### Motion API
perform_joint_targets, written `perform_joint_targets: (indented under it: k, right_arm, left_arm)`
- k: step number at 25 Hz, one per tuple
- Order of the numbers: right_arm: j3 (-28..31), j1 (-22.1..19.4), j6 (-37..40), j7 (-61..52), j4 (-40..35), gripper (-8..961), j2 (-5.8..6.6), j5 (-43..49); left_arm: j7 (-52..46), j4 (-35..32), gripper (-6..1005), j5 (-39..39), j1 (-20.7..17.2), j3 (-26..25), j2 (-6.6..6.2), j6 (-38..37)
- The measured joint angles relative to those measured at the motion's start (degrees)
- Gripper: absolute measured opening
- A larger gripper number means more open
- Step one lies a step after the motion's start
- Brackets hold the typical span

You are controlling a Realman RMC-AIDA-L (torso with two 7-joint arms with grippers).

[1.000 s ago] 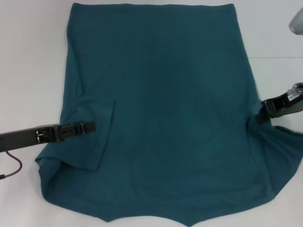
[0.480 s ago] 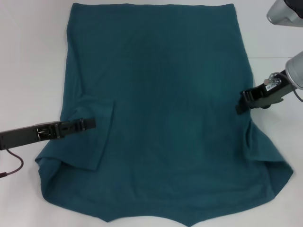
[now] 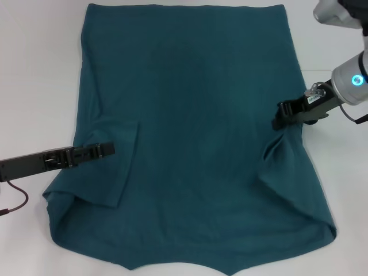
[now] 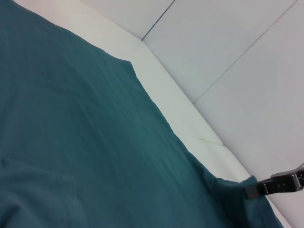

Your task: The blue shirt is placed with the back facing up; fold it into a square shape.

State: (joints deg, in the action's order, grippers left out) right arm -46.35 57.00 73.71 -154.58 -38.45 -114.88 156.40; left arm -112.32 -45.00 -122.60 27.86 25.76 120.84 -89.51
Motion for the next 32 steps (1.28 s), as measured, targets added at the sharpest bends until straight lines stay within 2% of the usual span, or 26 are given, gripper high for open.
perform_joint_targets:
  k: [10, 16, 21, 23, 27, 31, 32]
  right_arm:
    - [-4.9, 0.6, -0.8, 1.1, 0.3, 136, -0.28, -0.1]
    - [-7.6, 0.9, -2.7, 3.8, 0.2, 146, -1.24, -0.1]
    - [-9.4, 1.2, -6.1, 4.8, -0.1, 386, -2.13, 0.1]
    - [-9.4, 1.0, -7.3, 5.2, -0.3, 404, -2.25, 0.1]
    - [-8.2, 0.4, -6.3, 5.3, -1.4, 439, -1.80, -0.5]
    - [-2.3, -1.1, 1.7, 9.2, -1.3, 465, 0.21, -8.4]
    - [-0.9, -1.8, 4.7, 11.0, -1.2, 470, 0.78, -11.7]
  left_arm:
    - [0.0, 0.3, 598, 0.0, -0.4, 0.0, 0.01, 0.6]
    - [0.0, 0.7, 599, 0.0, -0.6, 0.0, 0.01, 1.0]
    - [0.0, 0.7, 600, 0.0, -0.7, 0.0, 0.01, 1.1]
    - [0.0, 0.7, 600, 0.0, -0.7, 0.0, 0.01, 1.3]
    - [-1.7, 0.7, 599, 0.0, -0.9, -0.6, -0.06, 1.4]
    - [-12.5, 0.2, 599, -0.3, -1.3, -3.9, -1.32, -0.2]
    - [-16.3, 0.0, 599, -0.6, -1.7, -4.8, -2.09, -1.6]
